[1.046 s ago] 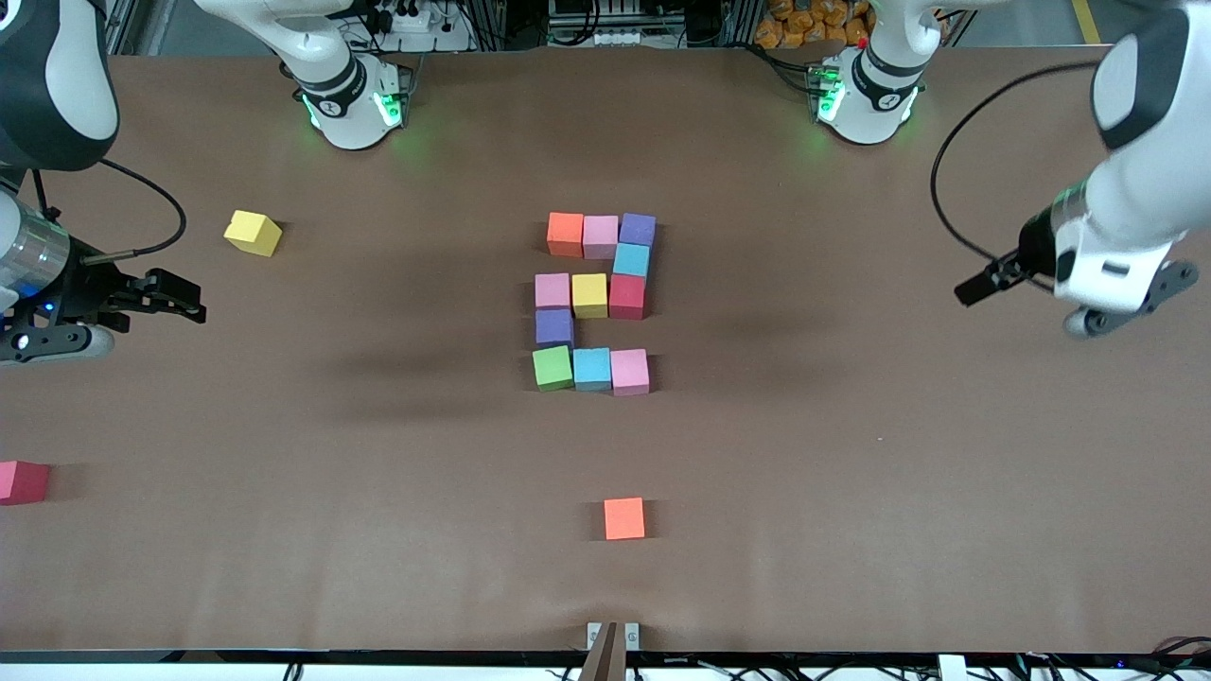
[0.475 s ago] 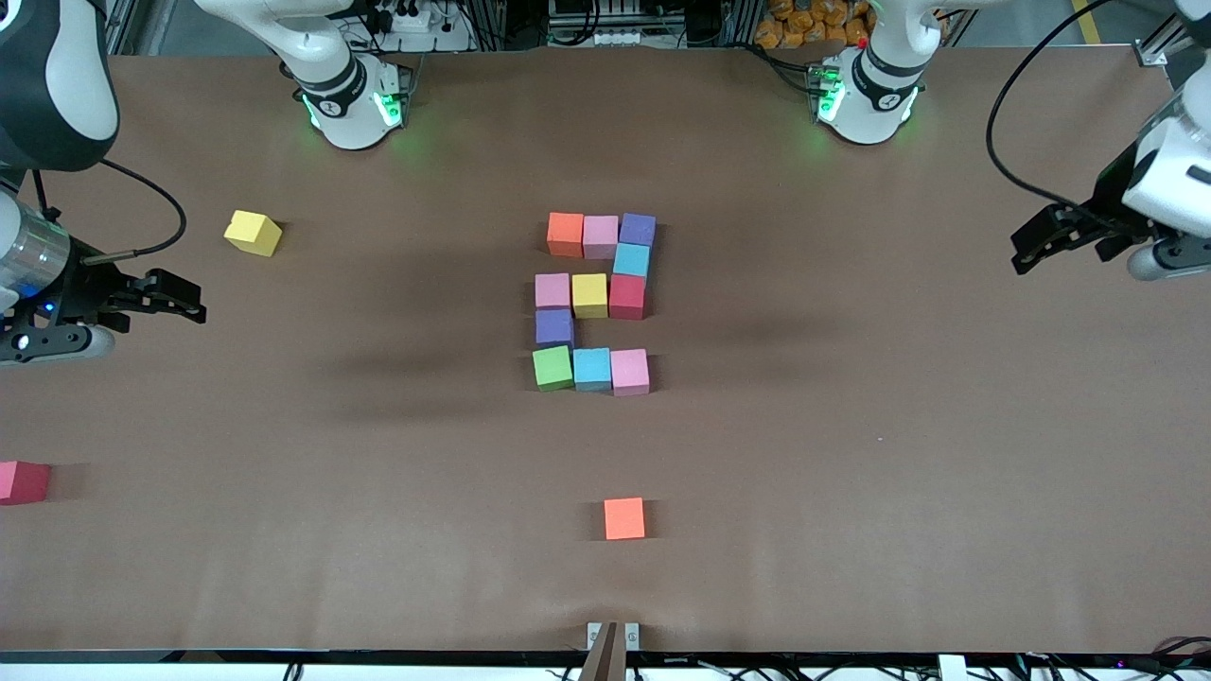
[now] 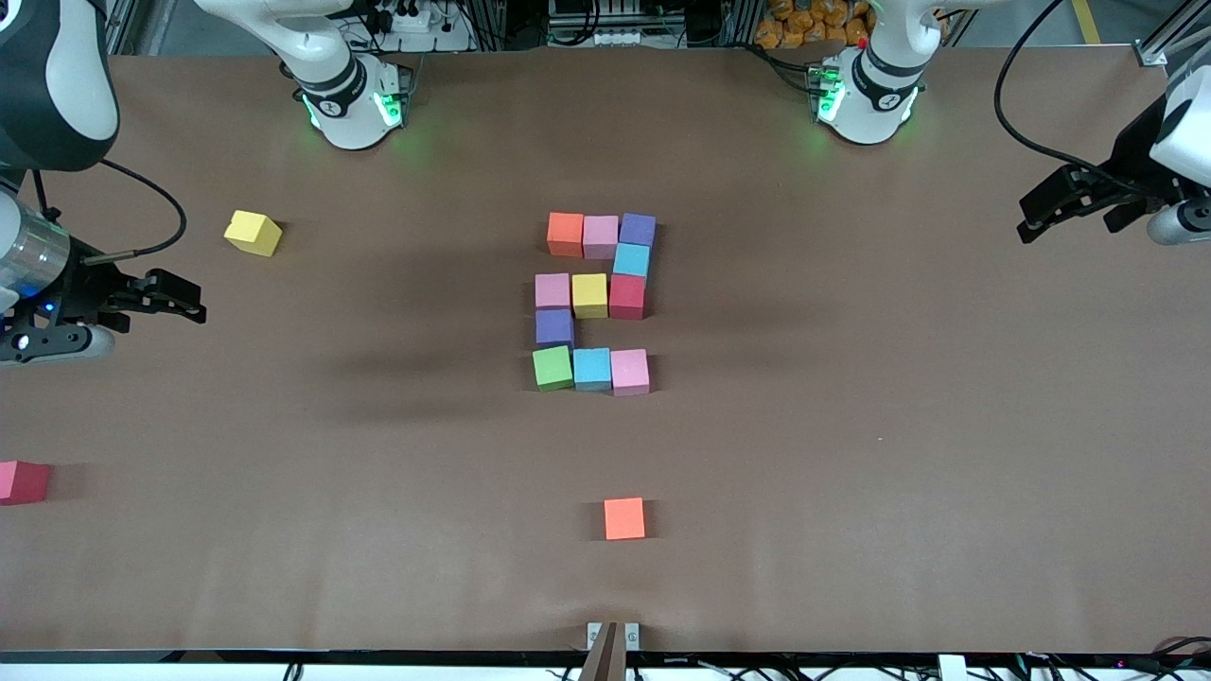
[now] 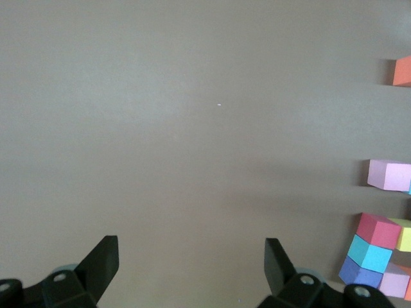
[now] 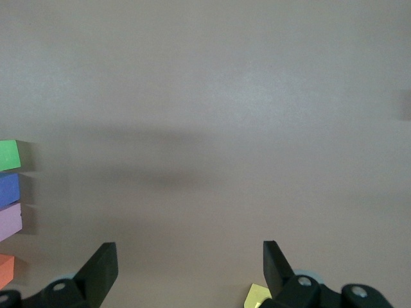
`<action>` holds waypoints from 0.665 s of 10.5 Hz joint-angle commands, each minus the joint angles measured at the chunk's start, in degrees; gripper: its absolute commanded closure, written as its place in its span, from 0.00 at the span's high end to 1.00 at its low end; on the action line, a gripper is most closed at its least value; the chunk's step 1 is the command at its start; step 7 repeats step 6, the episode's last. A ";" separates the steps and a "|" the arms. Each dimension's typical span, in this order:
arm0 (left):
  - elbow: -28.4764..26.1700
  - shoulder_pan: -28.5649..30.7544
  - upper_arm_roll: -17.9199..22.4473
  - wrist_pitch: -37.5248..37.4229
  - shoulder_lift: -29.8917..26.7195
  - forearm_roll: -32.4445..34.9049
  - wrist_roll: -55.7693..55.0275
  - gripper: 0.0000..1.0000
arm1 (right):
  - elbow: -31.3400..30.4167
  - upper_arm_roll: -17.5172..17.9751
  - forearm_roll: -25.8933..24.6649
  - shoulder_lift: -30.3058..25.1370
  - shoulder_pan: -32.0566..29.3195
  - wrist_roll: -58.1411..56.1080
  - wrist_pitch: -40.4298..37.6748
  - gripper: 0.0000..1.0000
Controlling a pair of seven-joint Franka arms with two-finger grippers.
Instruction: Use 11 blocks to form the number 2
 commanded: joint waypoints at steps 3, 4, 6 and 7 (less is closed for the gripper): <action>4.50 -0.18 -0.28 -4.45 2.17 -1.13 2.18 1.00 | 0.02 0.33 0.53 -0.18 -0.56 -0.53 -0.36 1.00; 4.41 -0.18 -0.28 -4.45 2.17 -0.95 2.18 1.00 | 0.02 0.33 0.53 -0.18 -0.56 -0.61 -0.36 1.00; 4.41 -0.10 -0.28 -4.36 2.17 -0.86 2.18 1.00 | 0.02 0.33 0.53 -0.18 -0.56 -0.61 -0.36 1.00; 4.41 -0.10 -0.28 -4.36 2.17 -0.86 2.18 1.00 | 0.02 0.33 0.53 -0.18 -0.56 -0.61 -0.36 1.00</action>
